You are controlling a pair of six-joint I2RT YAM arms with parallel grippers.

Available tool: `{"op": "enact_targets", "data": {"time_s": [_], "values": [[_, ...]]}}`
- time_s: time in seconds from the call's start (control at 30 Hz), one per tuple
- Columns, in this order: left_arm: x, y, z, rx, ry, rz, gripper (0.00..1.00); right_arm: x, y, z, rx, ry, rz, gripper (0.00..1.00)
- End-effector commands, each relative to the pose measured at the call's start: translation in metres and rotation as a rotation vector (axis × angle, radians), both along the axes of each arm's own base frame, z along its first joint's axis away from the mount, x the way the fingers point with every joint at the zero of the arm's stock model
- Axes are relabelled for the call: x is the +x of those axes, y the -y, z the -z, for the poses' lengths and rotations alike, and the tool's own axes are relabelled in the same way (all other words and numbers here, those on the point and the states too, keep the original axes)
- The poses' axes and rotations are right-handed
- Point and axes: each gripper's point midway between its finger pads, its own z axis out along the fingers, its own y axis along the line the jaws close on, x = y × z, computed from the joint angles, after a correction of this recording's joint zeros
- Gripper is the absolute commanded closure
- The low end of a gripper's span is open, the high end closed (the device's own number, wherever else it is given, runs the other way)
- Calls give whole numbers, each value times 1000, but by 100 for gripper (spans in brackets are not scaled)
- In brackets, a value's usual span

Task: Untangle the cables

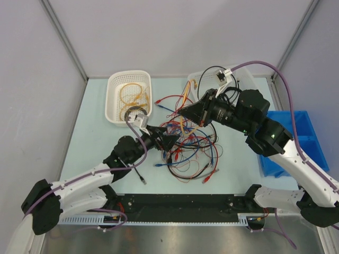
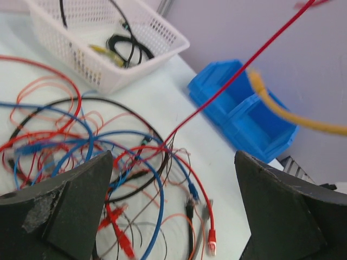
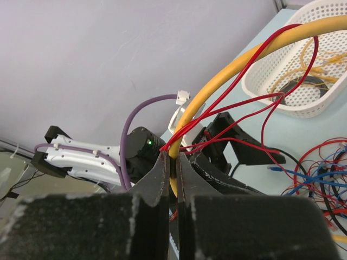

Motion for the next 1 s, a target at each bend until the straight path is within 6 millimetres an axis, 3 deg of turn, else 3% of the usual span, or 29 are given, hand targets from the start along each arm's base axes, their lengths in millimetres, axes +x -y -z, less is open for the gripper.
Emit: {"op": "enact_targets", "data": {"time_s": [0.0,0.13,0.23,0.33,0.37,0.43,0.5,0.53,0.57,0.6,0.63,0.67,0.73,0.8,0.83,0.87,0.9,0.93,0.97], "values": [[7,16,-61,-83,173,36,5,-12,2,-23,54,17,-39,100],[17,21,-61,-67,183,18,25,-14,1,-22,51,14,-40,100],[25,28,-60,-52,185,16,49,-15,2,-23,55,17,-37,100],[29,35,-63,-42,190,32,83,-16,4,-25,59,18,-31,100],[31,36,-66,-36,185,35,100,-18,7,-26,61,20,-28,100],[29,34,-73,-40,188,39,100,-17,12,-28,59,30,-10,100],[30,28,-69,-8,153,14,100,-19,21,-31,54,55,12,100],[31,20,-53,63,83,-7,100,-16,27,-29,41,58,40,100],[36,13,-60,83,62,-46,100,-14,32,-28,32,68,61,100],[42,3,-55,111,8,-95,100,-11,44,-31,16,103,106,100],[45,-17,-28,209,-110,-134,100,-9,51,-22,-26,90,136,100],[48,-26,-37,213,-140,-150,100,-5,57,-16,-57,92,168,100],[48,-55,-24,245,-264,-173,100,5,72,8,-160,68,238,100],[46,-70,-50,207,-247,-189,100,15,80,32,-232,33,298,100],[47,-81,-57,205,-247,-221,100,18,80,55,-284,-4,305,100],[48,-88,-84,180,-200,-249,100,20,80,67,-306,-23,309,100],[48,-94,-90,197,-204,-272,100,21,79,76,-320,-39,308,100],[50,-98,-126,169,-146,-293,100,23,78,91,-344,-62,311,100],[50,-100,-141,164,-126,-300,100,24,78,97,-354,-75,317,100]]}}
